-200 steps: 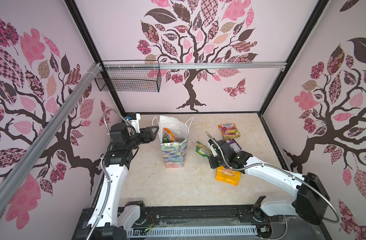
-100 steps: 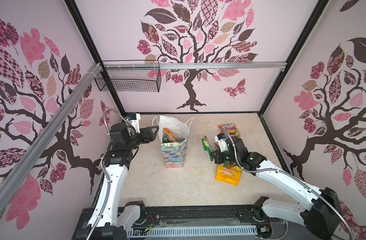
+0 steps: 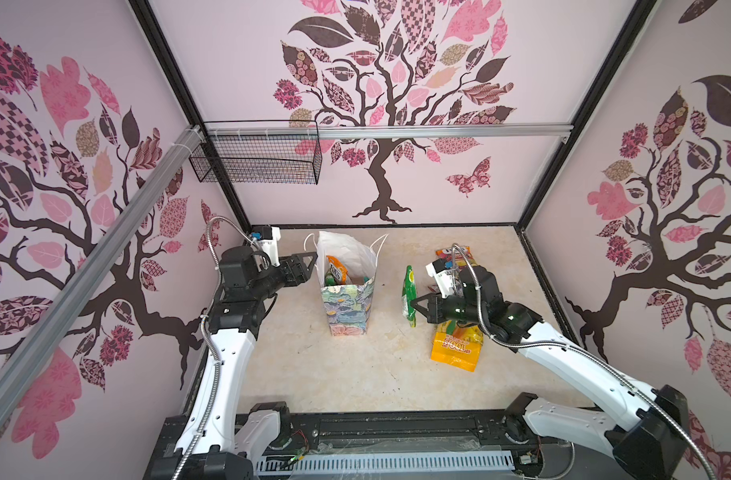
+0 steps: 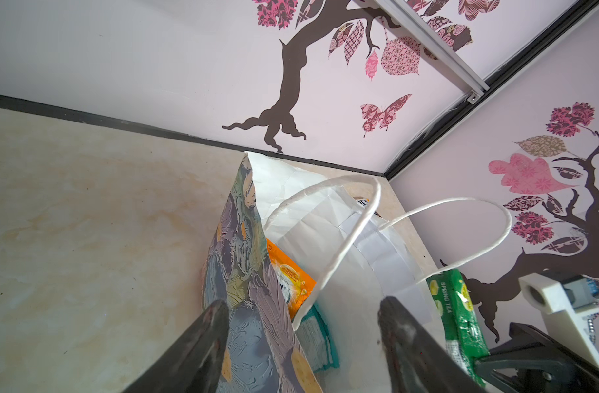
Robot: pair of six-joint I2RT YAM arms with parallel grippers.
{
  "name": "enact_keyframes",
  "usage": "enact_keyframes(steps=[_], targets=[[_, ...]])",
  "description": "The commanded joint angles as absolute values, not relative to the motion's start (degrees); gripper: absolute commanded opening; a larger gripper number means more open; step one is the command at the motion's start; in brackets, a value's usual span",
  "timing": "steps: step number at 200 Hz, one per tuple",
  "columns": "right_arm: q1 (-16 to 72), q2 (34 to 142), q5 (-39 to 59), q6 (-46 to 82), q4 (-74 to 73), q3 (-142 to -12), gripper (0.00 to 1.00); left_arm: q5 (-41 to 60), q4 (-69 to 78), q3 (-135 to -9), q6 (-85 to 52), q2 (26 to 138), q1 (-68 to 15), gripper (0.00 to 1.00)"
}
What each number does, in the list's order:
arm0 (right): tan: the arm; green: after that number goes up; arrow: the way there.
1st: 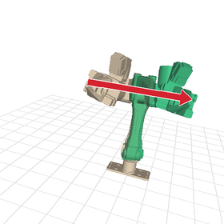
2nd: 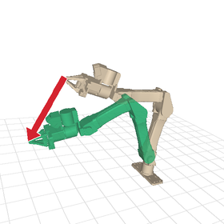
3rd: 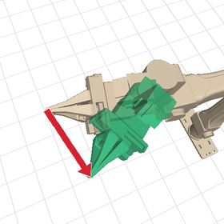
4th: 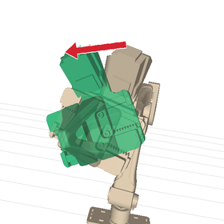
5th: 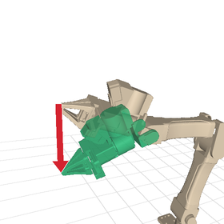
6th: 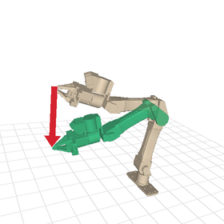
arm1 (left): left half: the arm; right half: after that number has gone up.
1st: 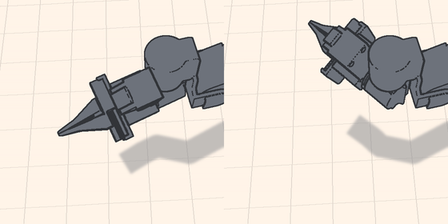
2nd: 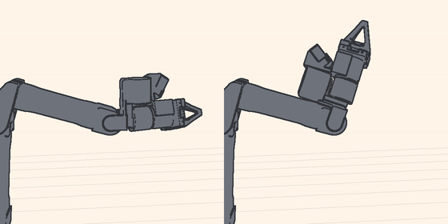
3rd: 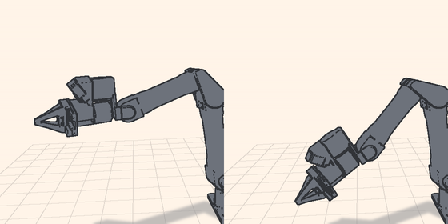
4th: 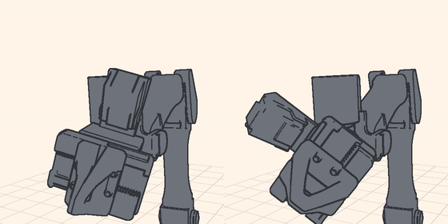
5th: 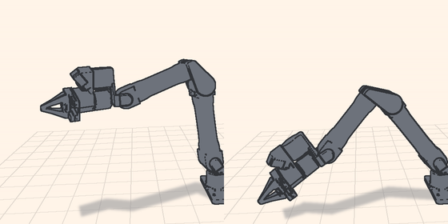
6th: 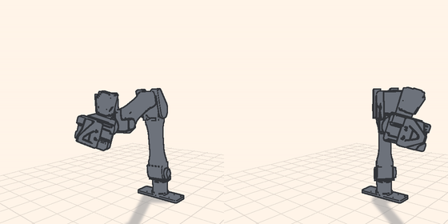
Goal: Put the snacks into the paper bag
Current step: 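Lift the green Fox's packet and carry it over the white bag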
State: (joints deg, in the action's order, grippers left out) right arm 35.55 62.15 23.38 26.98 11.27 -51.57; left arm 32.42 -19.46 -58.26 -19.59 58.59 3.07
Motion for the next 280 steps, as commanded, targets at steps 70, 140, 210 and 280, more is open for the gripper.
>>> enact_keyframes(steps=[70,140,210,280], targets=[[37.3,63.2,28.8,24.8,11.9,-73.0,0.0,33.2,-19.0,-56.7,-18.4,57.6,3.0,0.71],[44.8,71.1,23.8,20.2,21.0,-91.6,0.0,33.1,-18.9,-56.8,-18.6,57.6,3.0,0.71],[47.2,82.9,22.8,20.1,26.8,-107.3,0.0,32.9,-18.7,-56.4,-18.7,57.1,3.1,0.71],[47.4,92.0,24.7,21.2,23.7,-112.5,0.0,33.0,-18.2,-56.3,-19.2,57.2,3.1,0.62]])
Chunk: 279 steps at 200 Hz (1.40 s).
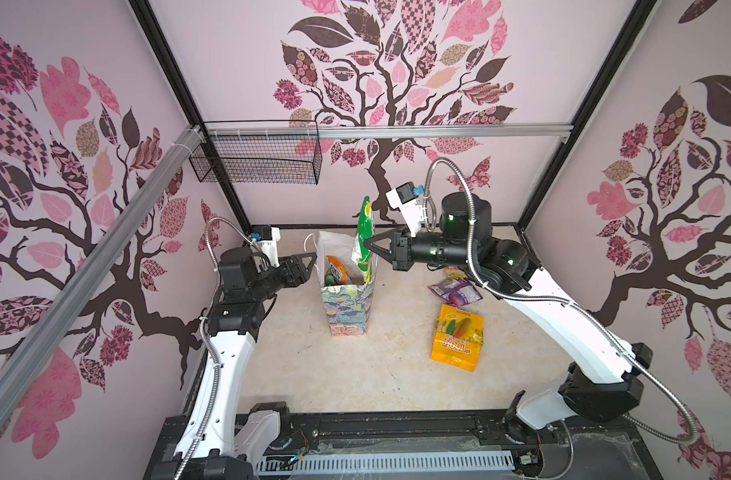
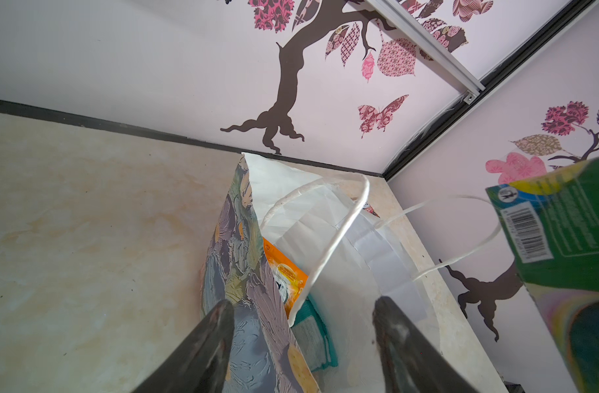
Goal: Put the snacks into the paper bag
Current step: 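Lift the green Fox's packet and carry it over the white bag, then lower the green packet into the bag and open the right gripper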
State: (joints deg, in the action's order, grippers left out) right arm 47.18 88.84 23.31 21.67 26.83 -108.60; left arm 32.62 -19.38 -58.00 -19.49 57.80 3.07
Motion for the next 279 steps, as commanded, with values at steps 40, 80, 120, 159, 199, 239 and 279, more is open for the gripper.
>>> enact_keyframes(steps=[40,80,120,159,199,239,279], targets=[[47.4,98.3,28.5,22.9,21.4,-115.7,0.0,33.0,-18.2,-56.3,-19.2,57.2,3.2,0.56],[47.1,103.0,27.4,24.5,19.2,-117.7,0.0,33.0,-18.2,-56.3,-19.3,57.2,3.6,0.52],[45.0,105.2,30.6,29.7,12.5,-114.8,0.0,33.1,-18.3,-56.3,-19.3,57.5,3.9,0.52],[44.3,108.7,33.7,30.4,10.7,-115.5,0.0,33.8,-18.0,-56.5,-19.6,57.6,5.0,0.51],[44.2,113.1,36.2,31.7,10.4,-118.7,0.0,34.4,-17.5,-56.2,-20.1,57.5,5.9,0.51],[44.2,115.4,35.6,31.8,10.3,-119.7,0.0,34.9,-17.4,-56.2,-20.3,57.7,5.9,0.51],[44.2,117.9,36.6,33.1,9.5,-120.7,0.0,34.9,-17.4,-56.2,-20.4,57.7,6.1,0.5]])
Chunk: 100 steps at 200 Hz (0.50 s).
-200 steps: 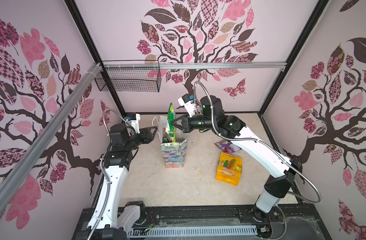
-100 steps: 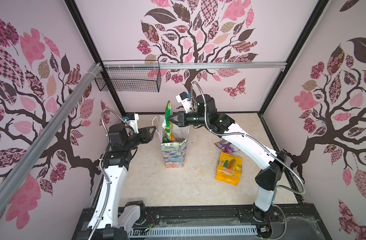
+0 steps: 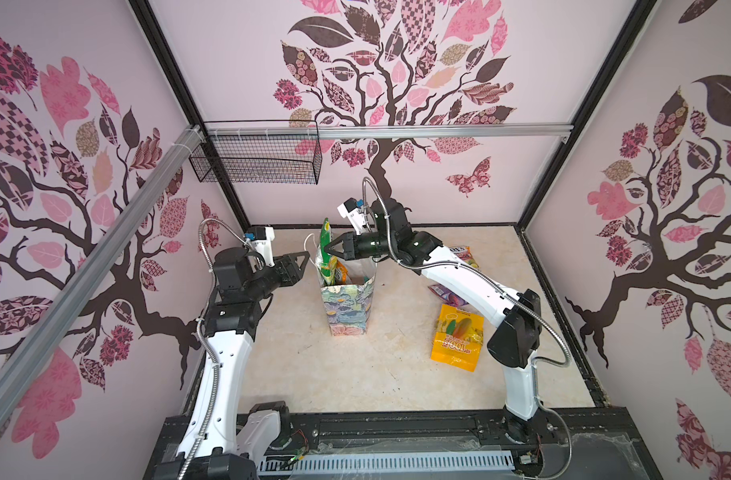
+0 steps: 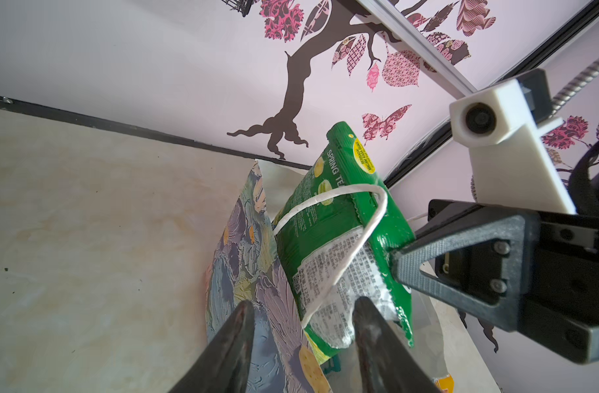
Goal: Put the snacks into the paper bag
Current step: 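Lower the green packet into the bag and open the right gripper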
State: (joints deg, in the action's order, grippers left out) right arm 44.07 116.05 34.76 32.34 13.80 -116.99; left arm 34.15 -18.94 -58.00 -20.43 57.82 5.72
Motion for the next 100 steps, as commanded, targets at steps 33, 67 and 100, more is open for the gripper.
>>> enact_keyframes(steps=[33,67,100], targets=[[44.3,119.0,36.9,33.5,9.2,-120.8,0.0,35.1,-17.3,-56.3,-20.5,57.7,6.2,0.51],[44.3,119.7,36.2,32.5,11.9,-121.8,0.0,35.3,-17.2,-56.2,-20.5,57.9,6.3,0.49],[44.3,119.0,34.9,31.3,14.7,-121.8,0.0,35.8,-16.9,-56.2,-20.6,57.9,6.4,0.47]])
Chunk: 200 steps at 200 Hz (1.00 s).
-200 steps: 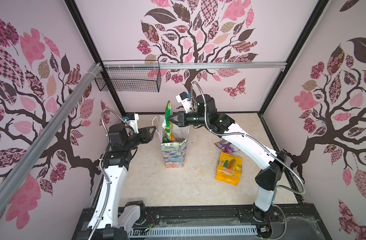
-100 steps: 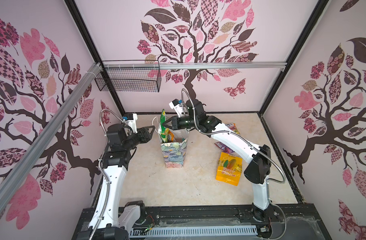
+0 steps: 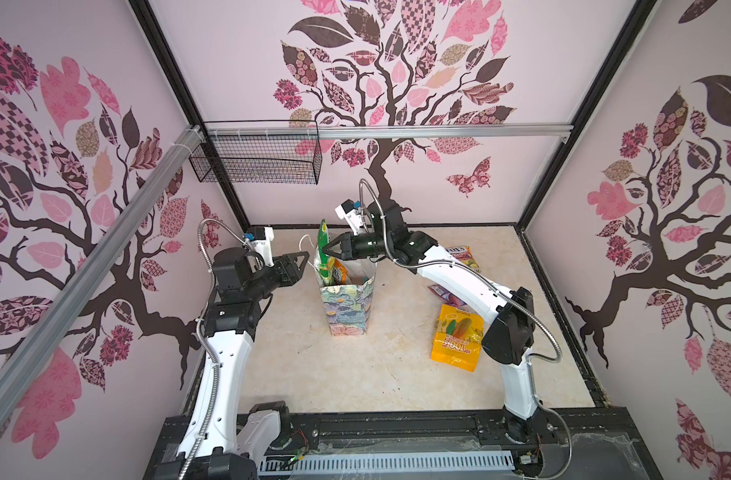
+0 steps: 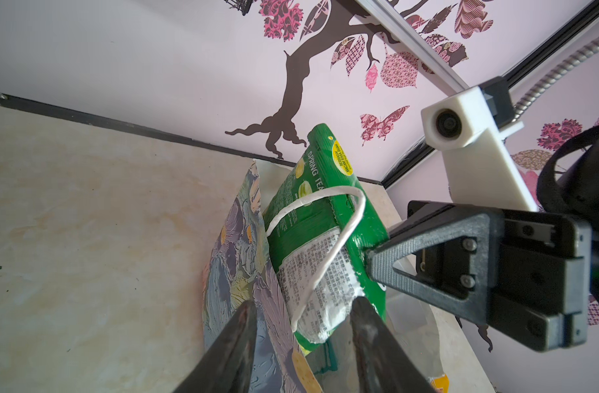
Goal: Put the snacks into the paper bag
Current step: 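Lower the green packet into the bag and open the right gripper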
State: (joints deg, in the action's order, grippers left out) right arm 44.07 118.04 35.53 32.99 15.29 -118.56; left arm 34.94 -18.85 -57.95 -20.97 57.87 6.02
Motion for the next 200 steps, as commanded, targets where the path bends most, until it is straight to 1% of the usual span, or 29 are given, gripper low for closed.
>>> enact_keyframes(steps=[1,23,44,58,77,119,200], targets=[[44.2,119.0,34.9,31.3,14.7,-121.8,0.01,35.9,-16.9,-56.2,-20.6,57.9,6.4,0.47],[44.3,119.5,34.7,31.9,15.2,-122.6,0.01,36.1,-16.7,-56.2,-20.7,57.9,6.6,0.47],[44.3,120.1,35.3,32.7,15.0,-123.5,0.07,36.0,-16.8,-56.1,-20.7,57.9,6.8,0.47],[44.4,120.6,35.9,33.0,15.5,-124.1,0.08,36.1,-16.8,-56.0,-20.7,57.8,6.8,0.47],[44.4,120.6,35.9,33.0,16.3,-126.2,0.14,36.0,-16.7,-56.0,-20.7,57.8,6.8,0.47],[44.4,119.5,35.4,32.8,17.3,-127.0,0.23,36.0,-16.6,-55.9,-20.7,57.7,6.9,0.47],[44.8,115.8,32.7,30.7,19.2,-126.8,0.24,36.0,-16.5,-55.9,-20.8,57.7,7.0,0.47]])
